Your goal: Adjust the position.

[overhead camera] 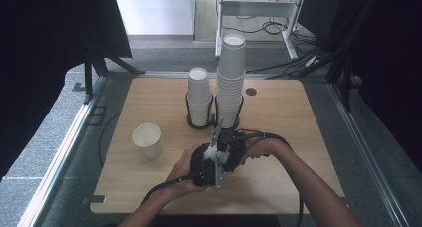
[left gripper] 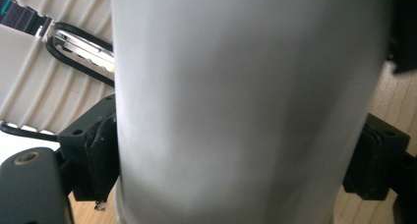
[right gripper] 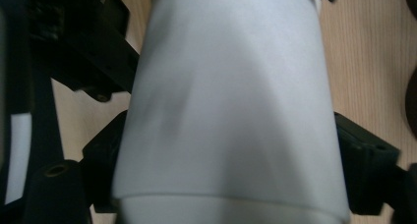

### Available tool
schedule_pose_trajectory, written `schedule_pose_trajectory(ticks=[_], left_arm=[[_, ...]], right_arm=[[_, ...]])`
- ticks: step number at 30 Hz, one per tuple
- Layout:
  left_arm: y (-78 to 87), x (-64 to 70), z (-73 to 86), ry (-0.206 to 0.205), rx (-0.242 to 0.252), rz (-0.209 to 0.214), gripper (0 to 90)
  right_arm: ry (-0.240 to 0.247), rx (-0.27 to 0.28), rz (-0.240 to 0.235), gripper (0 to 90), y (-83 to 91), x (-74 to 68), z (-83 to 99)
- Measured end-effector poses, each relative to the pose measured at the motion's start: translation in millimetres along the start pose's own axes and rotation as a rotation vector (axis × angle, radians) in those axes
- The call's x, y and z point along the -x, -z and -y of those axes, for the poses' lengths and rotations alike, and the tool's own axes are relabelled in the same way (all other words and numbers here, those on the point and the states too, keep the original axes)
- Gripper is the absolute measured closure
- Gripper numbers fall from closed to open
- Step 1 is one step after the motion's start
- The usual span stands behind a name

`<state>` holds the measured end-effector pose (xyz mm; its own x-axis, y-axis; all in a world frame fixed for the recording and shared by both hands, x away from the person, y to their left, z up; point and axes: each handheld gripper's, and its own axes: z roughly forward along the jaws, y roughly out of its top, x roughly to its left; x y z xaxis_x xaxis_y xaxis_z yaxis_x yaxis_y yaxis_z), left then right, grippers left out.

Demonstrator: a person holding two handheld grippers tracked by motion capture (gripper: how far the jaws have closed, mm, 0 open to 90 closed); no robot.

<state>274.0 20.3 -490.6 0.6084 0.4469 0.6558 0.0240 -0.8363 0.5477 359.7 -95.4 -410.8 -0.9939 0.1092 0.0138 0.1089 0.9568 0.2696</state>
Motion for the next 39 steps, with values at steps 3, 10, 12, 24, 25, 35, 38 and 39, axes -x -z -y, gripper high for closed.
schedule_pose_trajectory(ticks=[3,10,12,24,25,35,38,39], left_arm=[[-2.2,-0.2,-1.4,-0.008,-0.048,0.015,10.3],[-5.9,3.1,-1.7,0.02,-0.046,0.057,2.2],[-5.7,3.1,-1.5,0.025,-0.041,0.064,1.0],[0.3,0.2,7.9,0.06,-0.04,0.064,0.0],[0.8,-0.1,9.1,0.066,-0.041,0.064,0.0],[6.5,-10.5,22.4,0.216,-0.02,0.117,0.0],[8.4,-15.3,26.3,0.273,-0.009,0.138,1.1],[8.6,-17.0,27.7,0.299,-0.002,0.149,1.5]], right_arm=[[-0.02,-0.016,-0.007,21.8,-2.4,2.9,2.2],[0.003,-0.015,-0.01,22.6,-5.9,3.8,7.4],[0.003,-0.007,-0.007,22.7,-6.5,4.3,9.9],[-0.049,0.055,0.01,22.7,-4.6,10.7,34.1],[-0.06,0.065,0.013,22.7,-4.3,11.5,36.6],[-0.132,0.215,0.067,22.6,-3.6,12.8,55.0],[-0.157,0.272,0.078,22.6,-2.5,11.5,58.7],[-0.157,0.294,0.087,22.6,-2.1,11.5,60.1]])
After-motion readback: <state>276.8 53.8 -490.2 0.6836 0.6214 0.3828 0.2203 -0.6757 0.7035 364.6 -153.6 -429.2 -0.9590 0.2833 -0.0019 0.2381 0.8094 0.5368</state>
